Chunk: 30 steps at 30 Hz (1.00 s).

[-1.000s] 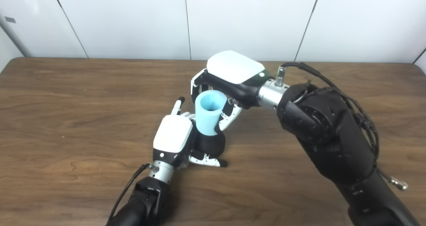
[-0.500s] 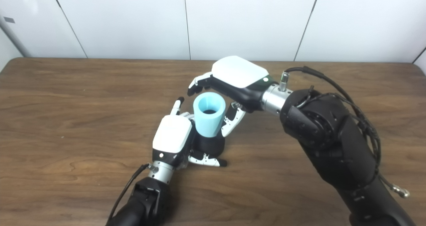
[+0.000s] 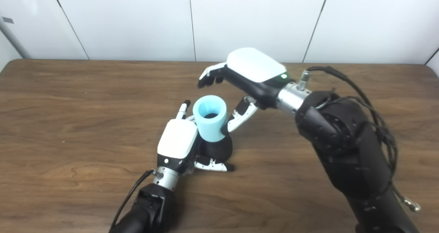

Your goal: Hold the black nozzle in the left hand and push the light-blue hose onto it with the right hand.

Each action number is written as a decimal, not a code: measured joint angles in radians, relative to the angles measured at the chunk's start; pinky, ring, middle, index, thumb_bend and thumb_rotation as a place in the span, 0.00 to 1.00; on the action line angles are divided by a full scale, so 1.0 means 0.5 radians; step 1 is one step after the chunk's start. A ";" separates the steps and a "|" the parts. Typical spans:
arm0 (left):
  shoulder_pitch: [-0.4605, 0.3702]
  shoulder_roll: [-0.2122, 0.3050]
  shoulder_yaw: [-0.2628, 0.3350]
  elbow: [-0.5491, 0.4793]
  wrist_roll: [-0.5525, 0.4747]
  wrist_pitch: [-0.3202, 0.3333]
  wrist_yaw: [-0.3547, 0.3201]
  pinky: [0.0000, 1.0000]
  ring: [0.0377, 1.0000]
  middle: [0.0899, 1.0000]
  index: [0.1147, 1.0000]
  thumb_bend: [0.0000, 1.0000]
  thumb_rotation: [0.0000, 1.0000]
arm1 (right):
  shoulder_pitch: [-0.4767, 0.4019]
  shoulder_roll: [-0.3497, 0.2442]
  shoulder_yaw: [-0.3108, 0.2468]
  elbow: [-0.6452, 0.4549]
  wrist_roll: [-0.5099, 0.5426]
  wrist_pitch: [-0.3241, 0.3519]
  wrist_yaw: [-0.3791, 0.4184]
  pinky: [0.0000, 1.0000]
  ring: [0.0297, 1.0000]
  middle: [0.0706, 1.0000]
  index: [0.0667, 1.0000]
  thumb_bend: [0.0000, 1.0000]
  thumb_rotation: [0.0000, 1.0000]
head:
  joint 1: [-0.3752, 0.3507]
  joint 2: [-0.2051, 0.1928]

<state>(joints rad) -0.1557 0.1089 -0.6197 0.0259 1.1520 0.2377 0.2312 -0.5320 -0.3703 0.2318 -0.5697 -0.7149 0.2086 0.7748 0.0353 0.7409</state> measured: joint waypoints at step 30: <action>0.003 0.005 -0.004 -0.002 0.008 0.002 -0.003 1.00 0.64 0.41 0.47 0.52 0.00 | 0.526 -0.150 -0.162 -0.436 0.277 -0.060 -0.173 0.89 0.94 0.93 0.86 0.61 0.76 | -0.009 0.012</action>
<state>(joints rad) -0.1542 0.1112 -0.6218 0.0248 1.1559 0.2385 0.2295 -0.2691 -0.4455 0.1507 -0.7875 -0.5762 0.1786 0.6882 0.0307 0.7470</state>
